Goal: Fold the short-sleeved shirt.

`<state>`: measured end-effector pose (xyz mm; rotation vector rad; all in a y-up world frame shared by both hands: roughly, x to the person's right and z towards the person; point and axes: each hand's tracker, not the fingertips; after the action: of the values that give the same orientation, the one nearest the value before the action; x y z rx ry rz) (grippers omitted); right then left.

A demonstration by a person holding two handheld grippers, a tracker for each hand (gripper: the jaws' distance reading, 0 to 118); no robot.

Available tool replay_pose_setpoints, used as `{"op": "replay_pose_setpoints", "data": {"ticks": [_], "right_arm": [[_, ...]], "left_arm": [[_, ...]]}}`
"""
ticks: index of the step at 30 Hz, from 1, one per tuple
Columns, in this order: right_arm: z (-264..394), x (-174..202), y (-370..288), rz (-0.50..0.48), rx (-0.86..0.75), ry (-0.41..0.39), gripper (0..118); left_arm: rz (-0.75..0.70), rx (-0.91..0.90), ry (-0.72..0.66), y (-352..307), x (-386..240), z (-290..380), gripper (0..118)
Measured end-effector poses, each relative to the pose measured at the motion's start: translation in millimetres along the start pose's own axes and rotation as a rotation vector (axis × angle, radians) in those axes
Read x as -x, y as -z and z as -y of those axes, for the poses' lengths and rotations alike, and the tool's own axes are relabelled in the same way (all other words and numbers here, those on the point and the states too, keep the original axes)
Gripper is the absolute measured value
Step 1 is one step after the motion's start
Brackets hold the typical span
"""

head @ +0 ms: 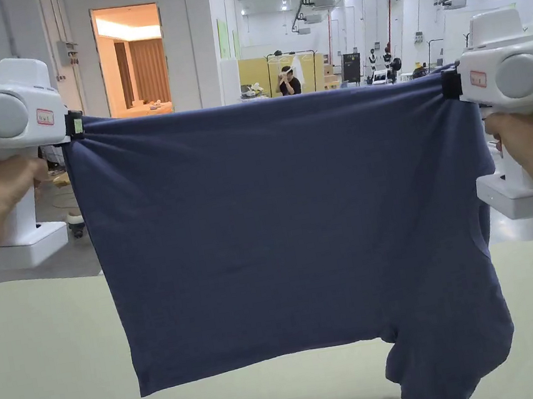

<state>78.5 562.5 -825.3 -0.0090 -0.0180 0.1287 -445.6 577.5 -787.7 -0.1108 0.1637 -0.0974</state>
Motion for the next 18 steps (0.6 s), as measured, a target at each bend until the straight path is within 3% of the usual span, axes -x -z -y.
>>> {"op": "replay_pose_setpoints", "data": {"ticks": [9,18], "right_arm": [[98.1,1.8,-40.3,-0.013,0.112,-0.018,7],[200.6,-9.7,-145.0,-0.017,0.201,-0.012,7]], "left_arm": [[0.045,0.067,-0.019,-21.2,-6.9,104.0,0],[0.117,0.069,-0.069,-133.6,-4.2,204.4,0]]}}
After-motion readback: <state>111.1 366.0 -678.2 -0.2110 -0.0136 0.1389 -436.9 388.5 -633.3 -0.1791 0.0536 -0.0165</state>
